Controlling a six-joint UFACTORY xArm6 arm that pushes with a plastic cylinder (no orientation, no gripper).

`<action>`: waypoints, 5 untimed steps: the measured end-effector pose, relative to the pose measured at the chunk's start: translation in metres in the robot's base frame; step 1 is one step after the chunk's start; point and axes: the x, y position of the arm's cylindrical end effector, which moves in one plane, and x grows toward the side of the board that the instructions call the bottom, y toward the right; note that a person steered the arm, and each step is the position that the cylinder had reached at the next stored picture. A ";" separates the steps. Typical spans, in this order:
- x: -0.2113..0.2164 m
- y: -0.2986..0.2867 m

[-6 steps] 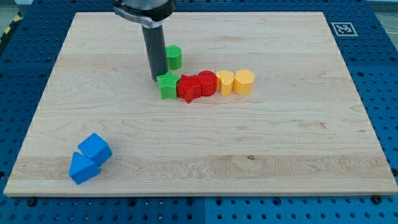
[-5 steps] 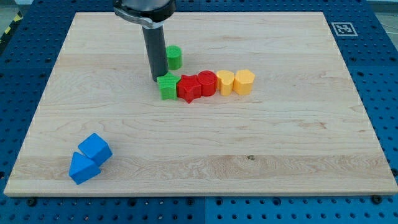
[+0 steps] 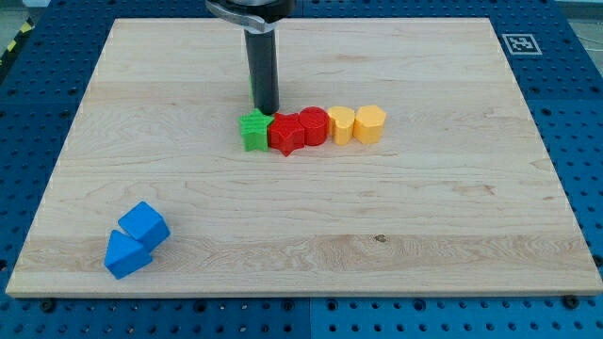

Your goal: Push the green circle towards left

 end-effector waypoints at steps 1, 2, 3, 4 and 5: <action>-0.008 0.010; -0.029 0.017; -0.070 0.017; -0.073 -0.017; -0.072 -0.035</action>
